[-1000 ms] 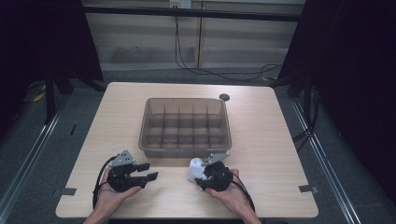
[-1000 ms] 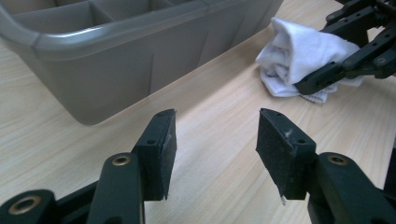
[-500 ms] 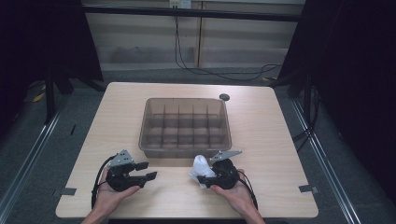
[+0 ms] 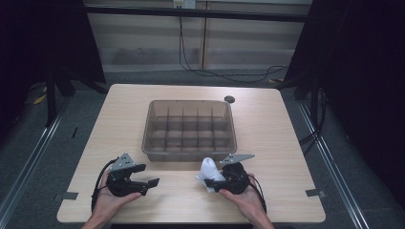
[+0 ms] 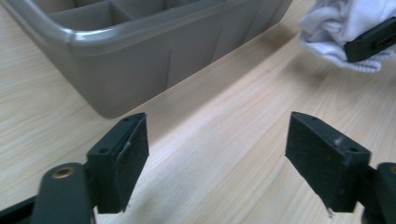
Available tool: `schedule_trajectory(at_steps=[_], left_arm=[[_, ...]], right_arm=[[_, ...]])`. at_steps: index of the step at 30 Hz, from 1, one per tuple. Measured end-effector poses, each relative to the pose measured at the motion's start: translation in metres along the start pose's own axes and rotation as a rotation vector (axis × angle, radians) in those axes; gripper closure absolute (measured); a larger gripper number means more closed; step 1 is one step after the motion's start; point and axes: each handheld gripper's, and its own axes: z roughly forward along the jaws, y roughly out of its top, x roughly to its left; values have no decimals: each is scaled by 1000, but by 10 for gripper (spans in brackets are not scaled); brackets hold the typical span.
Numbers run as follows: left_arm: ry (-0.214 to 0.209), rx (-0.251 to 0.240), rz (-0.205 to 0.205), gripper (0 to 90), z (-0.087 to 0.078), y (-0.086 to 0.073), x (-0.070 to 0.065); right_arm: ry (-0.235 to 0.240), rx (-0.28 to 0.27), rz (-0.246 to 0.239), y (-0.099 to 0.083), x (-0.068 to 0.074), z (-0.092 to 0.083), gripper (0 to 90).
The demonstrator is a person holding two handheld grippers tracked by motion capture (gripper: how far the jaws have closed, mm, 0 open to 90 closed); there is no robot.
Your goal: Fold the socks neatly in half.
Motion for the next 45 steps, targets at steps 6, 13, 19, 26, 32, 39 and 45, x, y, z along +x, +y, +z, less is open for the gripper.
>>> schedule_trajectory(at_steps=[6, 13, 19, 26, 32, 39, 45], left_arm=[[3, -14, -13, 159, -3, -2, 6], [14, 0, -15, 160, -1, -5, 11], [21, 8, -14, 163, 0, -7, 13], [24, 31, -4, 181, 4, -8, 10], [30, 34, -5, 189, 5, -8, 12], [29, 39, -12, 192, 5, -11, 13], [34, 39, -11, 196, 5, -10, 14]], right_arm=[[7, -21, 4, 2, -1, -7, 597], [32, -34, -22, 8, 5, -14, 597], [42, -58, -13, 17, 6, -19, 596], [36, -68, -6, 26, 5, -23, 596], [39, -86, 0, 35, 4, -27, 596], [45, -91, 9, 44, 0, -26, 596], [57, -109, 14, 53, 0, -29, 596]])
